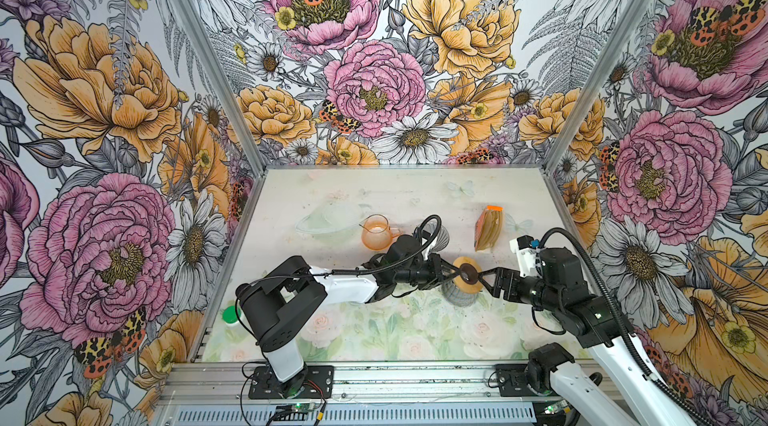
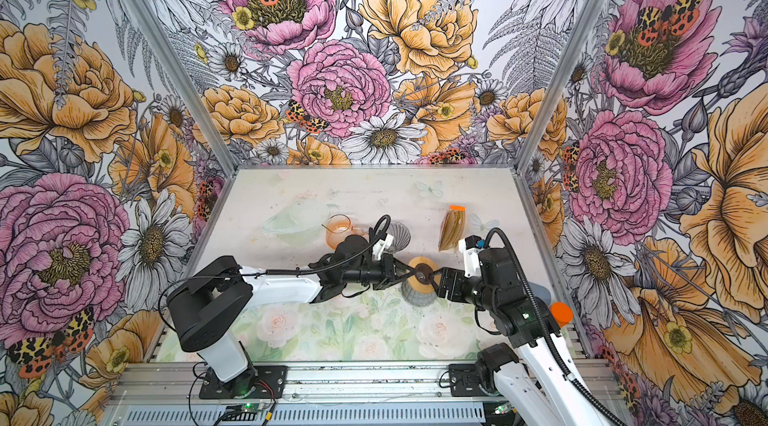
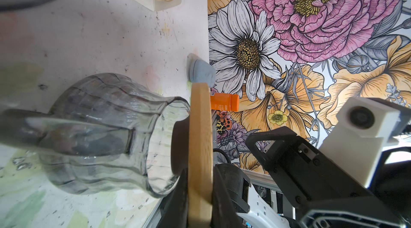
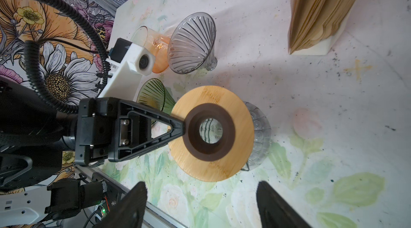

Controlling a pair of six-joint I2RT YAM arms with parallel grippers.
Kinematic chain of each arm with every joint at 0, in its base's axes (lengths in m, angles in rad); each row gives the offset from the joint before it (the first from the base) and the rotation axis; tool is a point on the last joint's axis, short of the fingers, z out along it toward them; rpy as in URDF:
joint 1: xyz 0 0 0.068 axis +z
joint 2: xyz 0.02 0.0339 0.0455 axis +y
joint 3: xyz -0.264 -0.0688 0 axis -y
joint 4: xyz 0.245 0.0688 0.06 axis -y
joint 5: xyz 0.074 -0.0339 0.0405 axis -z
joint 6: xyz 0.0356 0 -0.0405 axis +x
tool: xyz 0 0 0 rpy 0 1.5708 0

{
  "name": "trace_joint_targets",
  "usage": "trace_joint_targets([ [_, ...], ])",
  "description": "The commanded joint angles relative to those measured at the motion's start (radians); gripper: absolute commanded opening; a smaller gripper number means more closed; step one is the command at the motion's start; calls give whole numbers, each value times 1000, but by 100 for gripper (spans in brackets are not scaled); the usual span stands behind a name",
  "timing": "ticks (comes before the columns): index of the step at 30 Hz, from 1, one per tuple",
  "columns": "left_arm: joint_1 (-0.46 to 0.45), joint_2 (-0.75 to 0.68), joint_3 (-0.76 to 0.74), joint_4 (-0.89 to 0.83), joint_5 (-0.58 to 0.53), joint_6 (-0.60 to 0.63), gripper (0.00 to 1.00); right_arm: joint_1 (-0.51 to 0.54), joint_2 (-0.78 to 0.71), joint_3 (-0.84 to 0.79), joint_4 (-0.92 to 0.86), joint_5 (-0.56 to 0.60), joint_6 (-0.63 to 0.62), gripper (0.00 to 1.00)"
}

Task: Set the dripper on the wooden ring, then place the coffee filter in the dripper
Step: 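Lower the bamboo ring onto the clear glass pitcher mouth with the left gripper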

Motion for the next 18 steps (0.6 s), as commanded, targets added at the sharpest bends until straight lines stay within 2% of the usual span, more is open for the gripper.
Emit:
trace_joint_targets([
  [1, 9, 11, 31, 45, -4, -10, 12, -5, 17, -8, 5, 36, -1, 79],
  [6, 8, 20, 22, 59, -4, -23, 14, -5, 46, -11, 7, 71, 10, 77],
  [9, 13, 17, 13, 60, -6, -25, 19, -4, 55, -12, 7, 75, 12, 75],
  [18, 19, 25, 0, 57, -14, -31, 26, -5, 62, -14, 8, 75, 9, 75],
])
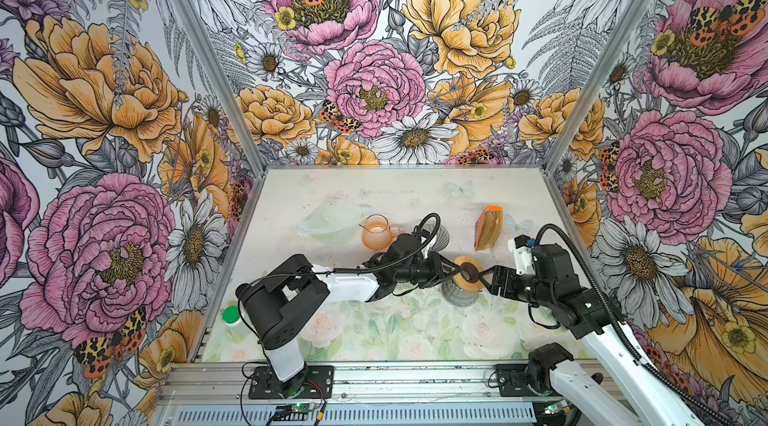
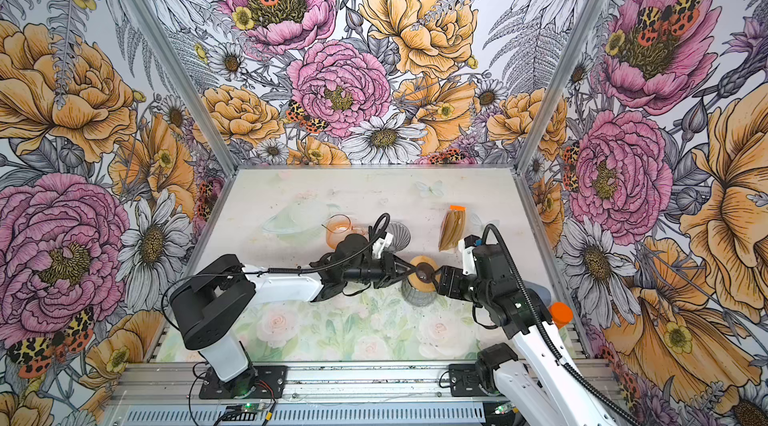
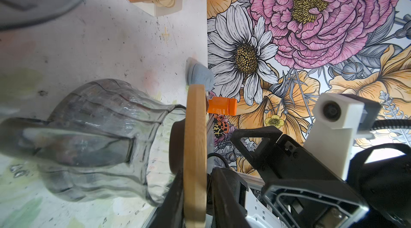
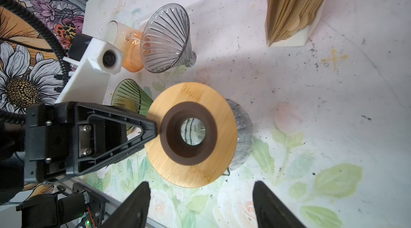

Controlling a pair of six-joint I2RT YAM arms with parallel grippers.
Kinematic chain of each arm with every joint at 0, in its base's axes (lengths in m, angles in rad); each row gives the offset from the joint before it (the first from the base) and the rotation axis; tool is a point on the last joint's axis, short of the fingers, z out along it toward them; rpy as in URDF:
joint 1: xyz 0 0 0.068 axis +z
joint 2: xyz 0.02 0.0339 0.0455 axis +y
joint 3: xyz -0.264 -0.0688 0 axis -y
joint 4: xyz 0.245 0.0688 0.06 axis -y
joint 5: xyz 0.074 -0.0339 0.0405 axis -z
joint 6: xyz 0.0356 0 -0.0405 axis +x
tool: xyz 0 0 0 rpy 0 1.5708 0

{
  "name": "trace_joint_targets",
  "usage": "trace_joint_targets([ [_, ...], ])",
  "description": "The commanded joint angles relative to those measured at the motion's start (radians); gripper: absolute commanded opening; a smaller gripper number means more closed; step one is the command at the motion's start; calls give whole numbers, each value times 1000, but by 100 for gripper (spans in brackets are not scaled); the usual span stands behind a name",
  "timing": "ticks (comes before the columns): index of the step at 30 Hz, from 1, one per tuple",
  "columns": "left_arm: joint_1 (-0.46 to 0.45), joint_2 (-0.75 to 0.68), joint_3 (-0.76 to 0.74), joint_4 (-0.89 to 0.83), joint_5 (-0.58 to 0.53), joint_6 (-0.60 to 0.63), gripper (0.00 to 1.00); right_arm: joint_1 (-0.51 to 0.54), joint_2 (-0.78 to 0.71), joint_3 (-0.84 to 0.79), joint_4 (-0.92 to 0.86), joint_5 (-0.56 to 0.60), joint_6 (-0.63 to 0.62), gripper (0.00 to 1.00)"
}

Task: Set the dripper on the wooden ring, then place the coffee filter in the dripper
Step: 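Lower the bamboo ring onto the clear glass pitcher mouth with the left gripper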

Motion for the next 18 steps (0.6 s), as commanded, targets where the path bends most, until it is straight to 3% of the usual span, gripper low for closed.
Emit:
trace_joint_targets([
  [1, 9, 12, -5, 38, -14, -8, 26, -5, 2, -5, 9, 15, 4, 75],
  [6, 12, -4, -13, 7, -28, 2, 26, -5, 8, -8, 9, 19, 6, 75],
  [11, 16, -27, -14, -52, -49, 22, 26, -5, 21, -7, 11, 31, 14, 64],
  [18, 18, -41, -2, -117, -71, 43, 26, -5, 66, -12, 51, 42, 41, 62],
])
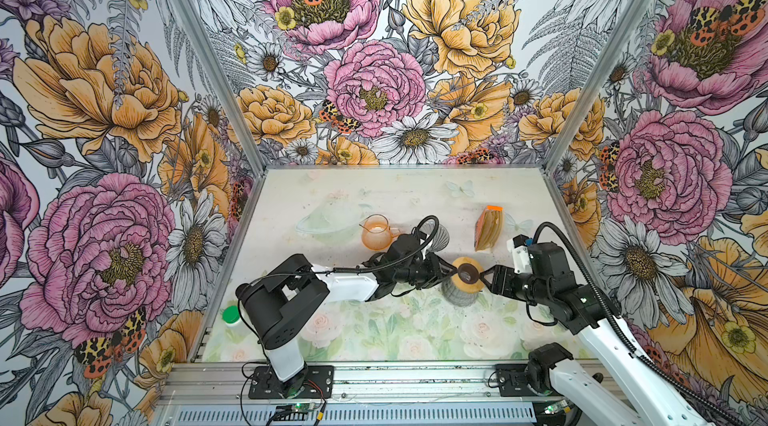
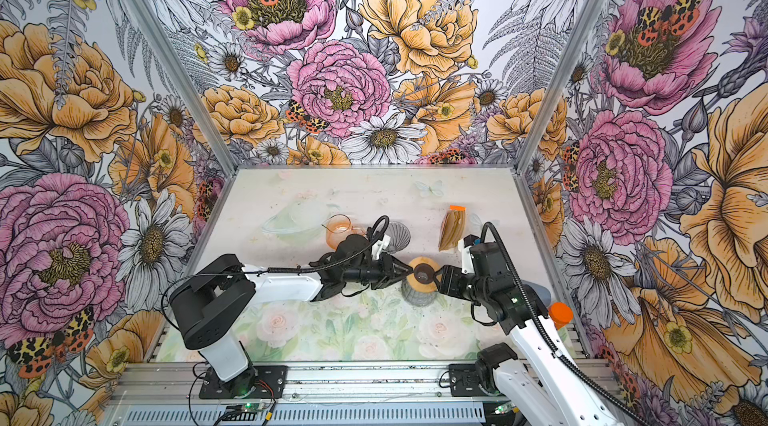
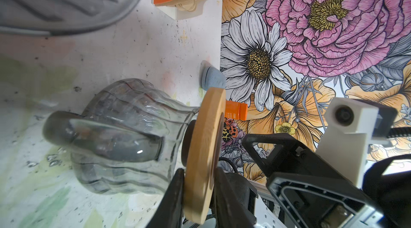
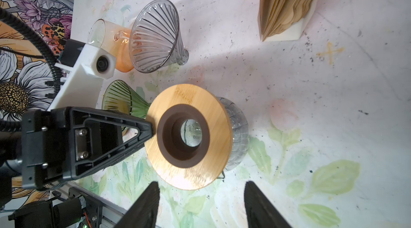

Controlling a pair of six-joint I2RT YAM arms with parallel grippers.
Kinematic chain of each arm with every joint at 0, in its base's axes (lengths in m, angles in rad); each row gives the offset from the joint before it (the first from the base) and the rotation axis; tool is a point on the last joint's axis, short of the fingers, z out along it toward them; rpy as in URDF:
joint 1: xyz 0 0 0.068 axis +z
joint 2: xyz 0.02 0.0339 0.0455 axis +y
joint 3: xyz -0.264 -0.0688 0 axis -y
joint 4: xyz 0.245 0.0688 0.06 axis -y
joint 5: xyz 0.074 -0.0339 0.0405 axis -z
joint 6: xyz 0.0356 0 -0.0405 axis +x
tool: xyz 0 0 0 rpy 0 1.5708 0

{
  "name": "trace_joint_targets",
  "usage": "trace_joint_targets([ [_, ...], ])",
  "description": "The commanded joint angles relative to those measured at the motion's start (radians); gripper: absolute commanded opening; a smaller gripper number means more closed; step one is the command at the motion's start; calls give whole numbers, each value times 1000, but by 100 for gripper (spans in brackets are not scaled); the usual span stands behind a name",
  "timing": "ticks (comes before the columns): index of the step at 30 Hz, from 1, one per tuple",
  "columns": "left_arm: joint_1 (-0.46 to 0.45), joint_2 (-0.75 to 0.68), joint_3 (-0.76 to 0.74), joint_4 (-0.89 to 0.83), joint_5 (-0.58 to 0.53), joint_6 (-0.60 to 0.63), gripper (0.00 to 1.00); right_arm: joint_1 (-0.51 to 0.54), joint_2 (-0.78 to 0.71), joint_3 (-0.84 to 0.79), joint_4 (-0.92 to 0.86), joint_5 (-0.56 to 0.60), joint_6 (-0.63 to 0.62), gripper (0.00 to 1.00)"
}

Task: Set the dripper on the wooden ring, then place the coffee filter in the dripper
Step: 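Lower the bamboo ring onto the clear glass pitcher mouth with the left gripper, then move the left gripper to the green dripper while the right reaches the filters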

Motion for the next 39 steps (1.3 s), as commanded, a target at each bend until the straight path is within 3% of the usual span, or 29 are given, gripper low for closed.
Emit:
trace_joint_targets([
  [1, 10, -44, 1, -48, -42, 36, 26, -5, 23, -7, 49, 21, 17, 62],
  [11, 19, -91, 5, -138, -64, 71, 26, -4, 80, -9, 93, 15, 5, 46],
  [18, 18, -112, 17, -198, -80, 97, 26, -6, 86, -12, 93, 54, 2, 46],
  [27, 27, -212, 73, -359, -135, 262, 31, -30, 111, 44, 93, 103, -49, 47],
  [30, 30, -250, 119, -443, -146, 357, 35, -41, 135, 85, 93, 126, -69, 41],
  [33, 38, -292, 165, -530, -171, 458, 43, -55, 170, 125, 93, 156, -88, 36],
  [35, 47, -328, 178, -562, -182, 509, 53, -64, 191, 154, 95, 177, -106, 35],
  [39, 77, -422, 141, -549, -206, 564, 90, -83, 246, 216, 101, 197, -156, 32],
])
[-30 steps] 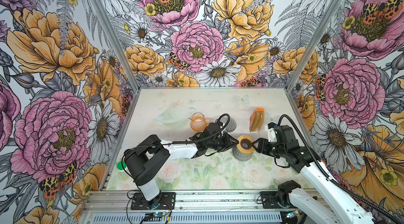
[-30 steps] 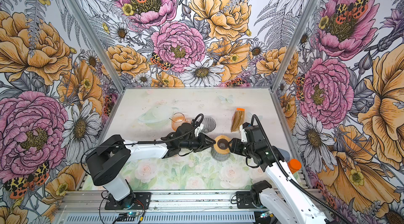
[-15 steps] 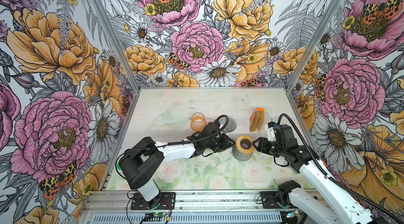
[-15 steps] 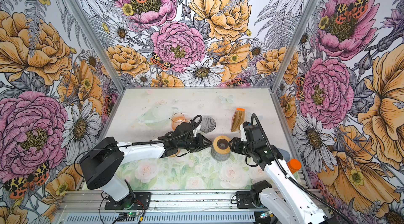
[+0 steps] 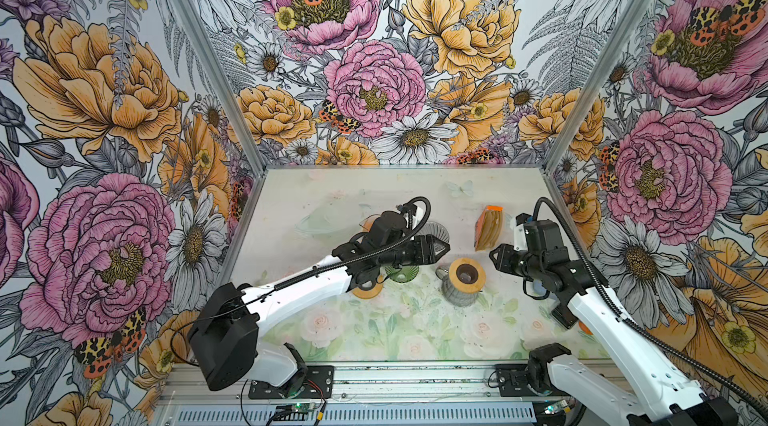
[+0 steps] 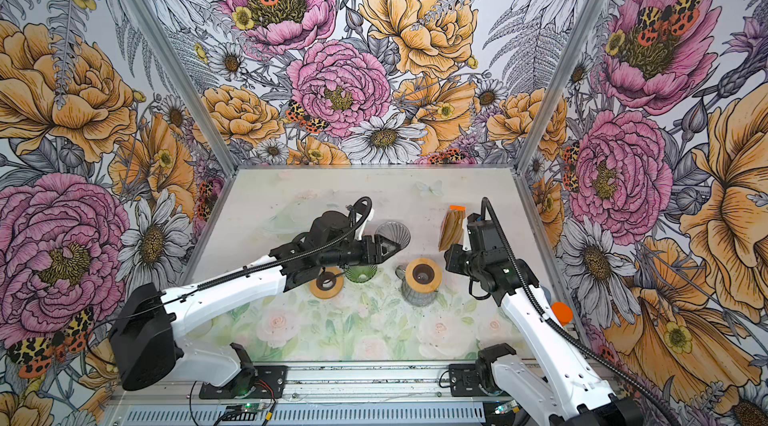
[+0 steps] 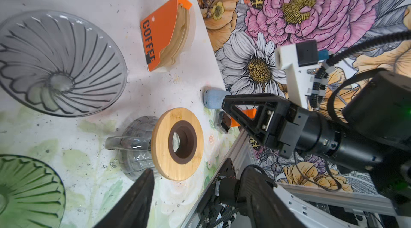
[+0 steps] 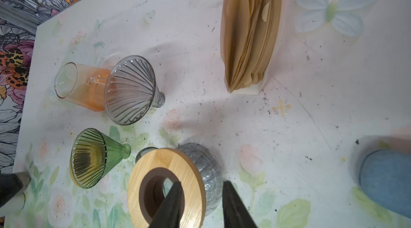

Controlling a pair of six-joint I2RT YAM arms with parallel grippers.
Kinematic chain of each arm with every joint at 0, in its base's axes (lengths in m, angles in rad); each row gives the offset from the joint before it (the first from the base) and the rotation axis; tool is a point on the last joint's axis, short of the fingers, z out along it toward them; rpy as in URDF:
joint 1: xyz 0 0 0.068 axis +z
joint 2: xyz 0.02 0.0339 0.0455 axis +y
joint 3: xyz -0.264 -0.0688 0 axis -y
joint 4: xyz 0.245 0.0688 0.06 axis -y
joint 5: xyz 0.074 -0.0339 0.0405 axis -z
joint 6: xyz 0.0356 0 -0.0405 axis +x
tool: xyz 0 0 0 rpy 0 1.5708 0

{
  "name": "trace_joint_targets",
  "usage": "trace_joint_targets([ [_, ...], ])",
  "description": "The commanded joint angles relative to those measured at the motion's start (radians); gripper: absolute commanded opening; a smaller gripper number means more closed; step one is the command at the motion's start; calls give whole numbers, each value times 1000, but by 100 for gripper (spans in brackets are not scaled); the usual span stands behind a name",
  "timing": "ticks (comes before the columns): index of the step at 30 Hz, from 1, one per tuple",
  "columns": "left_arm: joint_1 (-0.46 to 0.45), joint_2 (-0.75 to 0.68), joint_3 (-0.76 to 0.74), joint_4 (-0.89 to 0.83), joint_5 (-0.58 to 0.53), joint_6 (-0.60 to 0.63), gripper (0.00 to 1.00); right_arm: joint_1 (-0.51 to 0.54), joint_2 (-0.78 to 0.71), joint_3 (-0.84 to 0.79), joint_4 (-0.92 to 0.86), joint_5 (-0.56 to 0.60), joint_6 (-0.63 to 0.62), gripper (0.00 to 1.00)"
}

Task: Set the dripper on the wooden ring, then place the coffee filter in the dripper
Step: 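Move the left gripper to the green dripper while the right reaches the filters, then lower the right gripper into the paper filter stack and pinch the front filter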

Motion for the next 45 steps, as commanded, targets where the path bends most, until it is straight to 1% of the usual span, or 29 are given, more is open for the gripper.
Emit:
trace_joint_targets([
  [1, 28, -82, -28, -23, -47, 109, 98, -19, 47, 67, 27, 44, -61, 32],
  [7, 73, -188, -121, 49, -19, 139, 99, -56, 158, 146, 49, 68, -111, 30],
  [13, 100, -246, -169, 75, 6, 158, 99, -123, 262, 208, 94, 67, -160, 23],
  [16, 102, -251, -177, 91, 16, 161, 99, -163, 314, 236, 116, 25, -188, 18],
  [20, 99, -241, -185, 130, 45, 160, 99, -202, 381, 272, 131, -27, -213, 17],
  [23, 94, -236, -190, 146, 33, 157, 99, -223, 427, 298, 136, -54, -234, 16],
  [29, 83, -236, -207, 199, 49, 145, 99, -225, 501, 341, 147, -80, -266, 16],
  [33, 76, -236, -209, 202, 46, 148, 99, -225, 536, 367, 146, -79, -272, 16],
  [45, 55, -266, -228, 219, 10, 173, 99, -212, 621, 407, 143, -84, -291, 17],
])
